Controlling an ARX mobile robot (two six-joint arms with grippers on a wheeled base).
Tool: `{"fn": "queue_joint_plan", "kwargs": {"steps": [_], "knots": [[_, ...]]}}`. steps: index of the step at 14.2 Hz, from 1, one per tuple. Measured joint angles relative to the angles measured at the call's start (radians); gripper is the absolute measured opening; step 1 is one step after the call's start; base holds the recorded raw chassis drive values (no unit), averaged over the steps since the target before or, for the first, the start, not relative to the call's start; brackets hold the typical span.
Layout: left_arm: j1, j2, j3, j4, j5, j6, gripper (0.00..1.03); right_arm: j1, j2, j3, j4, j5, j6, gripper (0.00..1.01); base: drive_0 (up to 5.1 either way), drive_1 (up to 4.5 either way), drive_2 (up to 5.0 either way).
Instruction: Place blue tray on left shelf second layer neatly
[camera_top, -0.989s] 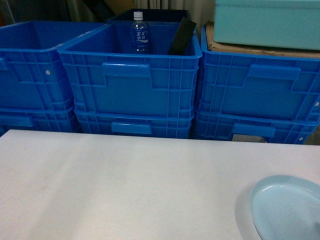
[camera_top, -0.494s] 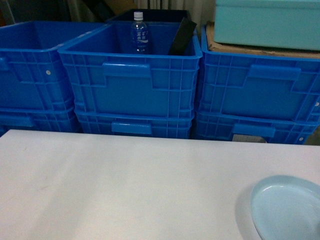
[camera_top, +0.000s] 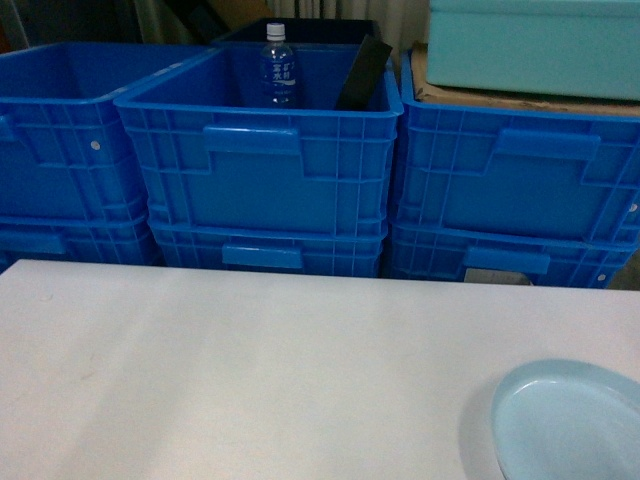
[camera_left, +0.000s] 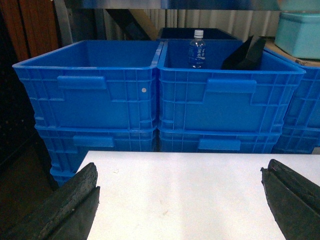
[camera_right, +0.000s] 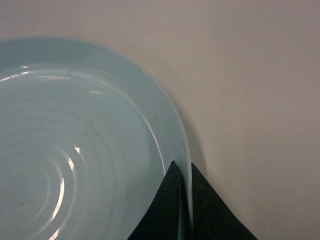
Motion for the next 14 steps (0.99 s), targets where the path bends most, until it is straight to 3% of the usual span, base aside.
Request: {"fn": "queue_joint_plan", "kwargs": {"steps": [1, 3, 6, 8, 11, 14], "knots": [[0.0, 0.0, 0.0, 0.0, 0.0, 0.0, 0.98, -0.001, -0.002, -0.012, 0.019, -0.006, 0.006, 0.01, 0.0, 0.0, 0.0], [0.0, 0.0, 0.0, 0.0, 0.0, 0.0, 0.98, -0.003, -0.069, -0.095, 0.063, -0.05, 0.023, 0.02, 0.0, 0.0, 0.0], [0.0, 0.0, 0.0, 0.0, 0.0, 0.0, 0.98, 0.005, -0.238, -0.179, 0.154, -0.069, 0.016, 0.02, 0.0, 0.0, 0.0], [0.0, 0.0, 0.0, 0.0, 0.0, 0.0, 0.98, 0.005, -0.359, -0.222, 0.153, -0.082, 0.019, 0.02, 0.0, 0.0, 0.0], [0.0, 0.0, 0.0, 0.0, 0.0, 0.0, 0.98, 0.003, -0.654, -0.266, -0.005, -0.145, 0.056, 0.02, 0.0, 0.0, 0.0], [0.0, 0.0, 0.0, 0.0, 0.0, 0.0, 0.98, 0.019, -0.946, -0.272, -0.179, -0.164, 0.093, 0.02, 0.0, 0.0, 0.0]]}}
